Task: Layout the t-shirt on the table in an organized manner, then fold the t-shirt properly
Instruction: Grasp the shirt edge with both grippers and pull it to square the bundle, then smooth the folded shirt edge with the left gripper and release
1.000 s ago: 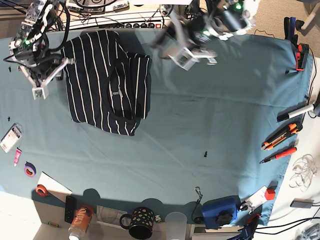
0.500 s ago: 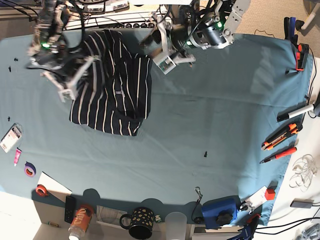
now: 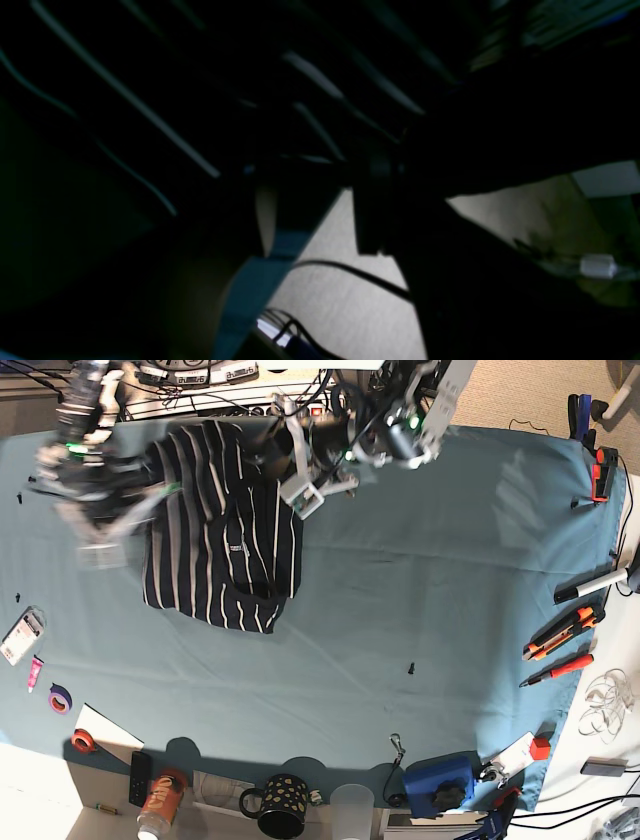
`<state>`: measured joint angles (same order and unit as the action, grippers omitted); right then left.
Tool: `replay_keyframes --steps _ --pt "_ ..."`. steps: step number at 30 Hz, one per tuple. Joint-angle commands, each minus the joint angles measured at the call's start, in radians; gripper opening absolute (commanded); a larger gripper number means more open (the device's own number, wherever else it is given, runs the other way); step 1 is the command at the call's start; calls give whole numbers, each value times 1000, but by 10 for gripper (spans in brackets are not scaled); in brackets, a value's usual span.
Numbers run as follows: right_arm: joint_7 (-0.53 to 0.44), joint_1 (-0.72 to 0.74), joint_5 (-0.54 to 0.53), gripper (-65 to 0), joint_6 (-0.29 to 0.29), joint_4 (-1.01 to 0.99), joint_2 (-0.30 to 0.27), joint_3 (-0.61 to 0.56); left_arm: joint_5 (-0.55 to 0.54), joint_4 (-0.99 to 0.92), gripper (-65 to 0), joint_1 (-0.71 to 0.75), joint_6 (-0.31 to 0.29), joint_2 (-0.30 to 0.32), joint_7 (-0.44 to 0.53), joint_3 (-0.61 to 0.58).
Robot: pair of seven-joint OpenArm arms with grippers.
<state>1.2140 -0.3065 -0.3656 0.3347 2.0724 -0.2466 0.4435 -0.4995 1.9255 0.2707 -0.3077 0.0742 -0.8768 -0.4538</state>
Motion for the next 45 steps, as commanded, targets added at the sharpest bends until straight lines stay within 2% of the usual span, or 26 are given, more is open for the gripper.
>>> replay_keyframes --steps 1,4,7,11,14,17,20,25,29,33,35,36,38,45 --pt "-18 5 1 -452 -5 18 -11 42 -18 -8 -400 -15 -4 -8 23 -2" --pt "-1 5 3 -452 -15 18 -11 140 -21 -68 -400 -48 -5 -13 40 -3" --pt "21 5 74 -452 -15 18 -11 195 -45 -95 -400 -79 -4 -13 39 -23" --pt "21 4 178 -452 -15 13 -11 219 -44 -98 -400 -91 -4 -14 40 -69" --pt "22 4 183 -452 -15 13 -11 219 -35 -98 -400 -90 -4 -17 40 -104" --pt "23 5 183 -452 -15 13 -11 219 21 -100 -400 -91 0 -41 48 -117" --pt "35 5 183 -452 -14 13 -11 219 40 -100 -400 -94 72 -52 73 -117" --pt "50 4 183 -452 -14 14 -11 219 97 -100 -400 -105 116 -52 53 -117" --pt "50 4 183 -452 -14 14 -11 219 97 -104 -400 -105 145 -59 50 -117" --pt "50 5 183 -452 -14 14 -11 219 98 -117 -401 -105 201 -72 48 -117" --pt "50 5 183 -453 -14 14 -11 219 114 -117 -447 -105 224 -74 48 -118" --pt "50 5 183 -452 -14 14 -11 219 124 -117 -496 -105 226 -74 48 -118" --pt "45 5 183 -452 -14 14 -11 219 131 -117 -644 -105 226 -74 48 -118" --pt "25 5 183 -452 -14 14 -11 219 131 -98 -650 -108 221 -74 31 -118"
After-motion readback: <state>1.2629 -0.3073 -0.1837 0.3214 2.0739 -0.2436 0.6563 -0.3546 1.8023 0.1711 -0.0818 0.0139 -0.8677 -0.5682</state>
